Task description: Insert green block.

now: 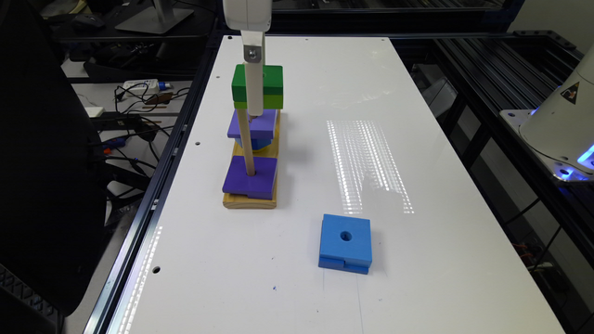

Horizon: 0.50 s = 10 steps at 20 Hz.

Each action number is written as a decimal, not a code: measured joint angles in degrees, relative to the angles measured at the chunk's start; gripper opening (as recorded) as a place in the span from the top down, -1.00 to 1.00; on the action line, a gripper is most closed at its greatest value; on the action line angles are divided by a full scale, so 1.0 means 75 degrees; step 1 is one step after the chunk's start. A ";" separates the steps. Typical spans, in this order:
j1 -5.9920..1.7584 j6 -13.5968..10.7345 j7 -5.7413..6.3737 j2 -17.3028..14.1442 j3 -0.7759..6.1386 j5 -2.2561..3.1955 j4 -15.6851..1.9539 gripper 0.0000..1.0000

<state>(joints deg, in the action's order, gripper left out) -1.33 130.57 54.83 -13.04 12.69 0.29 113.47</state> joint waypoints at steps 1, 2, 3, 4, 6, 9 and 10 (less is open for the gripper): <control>0.0000 0.0001 0.0000 0.0000 0.0000 0.0000 0.0000 1.00; -0.0001 0.0001 0.0000 0.0000 0.0000 0.0000 -0.0001 1.00; -0.0004 0.0002 0.0000 0.0000 0.0000 0.0000 -0.0002 1.00; -0.0008 0.0004 0.0000 -0.0001 -0.0001 0.0002 -0.0005 1.00; -0.0018 0.0005 0.0000 -0.0010 -0.0002 0.0004 -0.0023 1.00; -0.0027 0.0005 -0.0001 -0.0036 -0.0002 0.0005 -0.0055 1.00; -0.0030 0.0005 -0.0001 -0.0038 -0.0002 0.0006 -0.0058 1.00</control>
